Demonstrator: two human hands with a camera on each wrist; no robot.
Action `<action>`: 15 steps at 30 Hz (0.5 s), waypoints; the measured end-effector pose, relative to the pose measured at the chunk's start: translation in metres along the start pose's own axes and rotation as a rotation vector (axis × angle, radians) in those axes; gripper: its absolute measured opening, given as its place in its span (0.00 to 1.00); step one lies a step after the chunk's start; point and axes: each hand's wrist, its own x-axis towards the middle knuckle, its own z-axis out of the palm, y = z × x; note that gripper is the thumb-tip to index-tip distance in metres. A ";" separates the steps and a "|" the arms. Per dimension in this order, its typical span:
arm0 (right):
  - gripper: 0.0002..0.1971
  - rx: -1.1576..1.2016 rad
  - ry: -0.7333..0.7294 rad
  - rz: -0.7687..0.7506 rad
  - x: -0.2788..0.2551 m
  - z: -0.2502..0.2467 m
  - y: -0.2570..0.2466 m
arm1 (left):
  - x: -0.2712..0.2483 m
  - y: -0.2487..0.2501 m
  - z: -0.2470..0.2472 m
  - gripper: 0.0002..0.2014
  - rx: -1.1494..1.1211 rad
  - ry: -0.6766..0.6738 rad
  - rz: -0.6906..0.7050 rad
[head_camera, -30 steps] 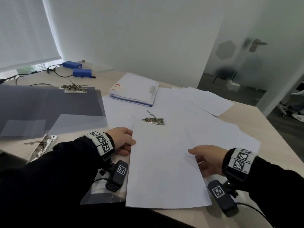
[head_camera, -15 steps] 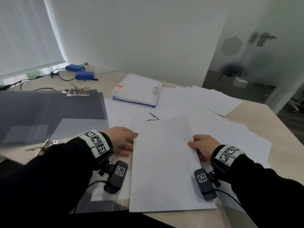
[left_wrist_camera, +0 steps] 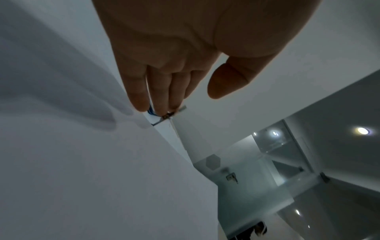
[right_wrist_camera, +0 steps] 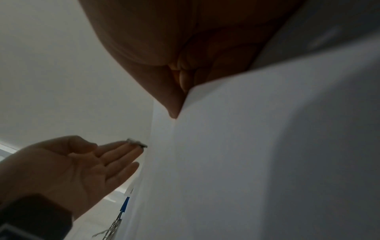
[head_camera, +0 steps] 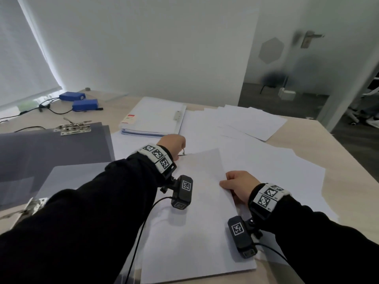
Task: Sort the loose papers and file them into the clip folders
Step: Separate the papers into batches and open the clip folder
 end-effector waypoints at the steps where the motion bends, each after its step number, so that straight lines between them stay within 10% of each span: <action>1: 0.14 -0.004 0.001 0.003 0.000 0.000 0.000 | 0.000 0.003 0.006 0.09 -0.077 -0.043 0.021; 9: 0.05 -0.001 -0.028 -0.006 0.002 -0.001 0.001 | -0.005 0.011 0.020 0.22 -0.008 -0.111 0.049; 15: 0.19 -0.092 -0.050 -0.022 0.003 -0.005 0.003 | -0.007 0.022 0.012 0.23 0.074 -0.086 0.002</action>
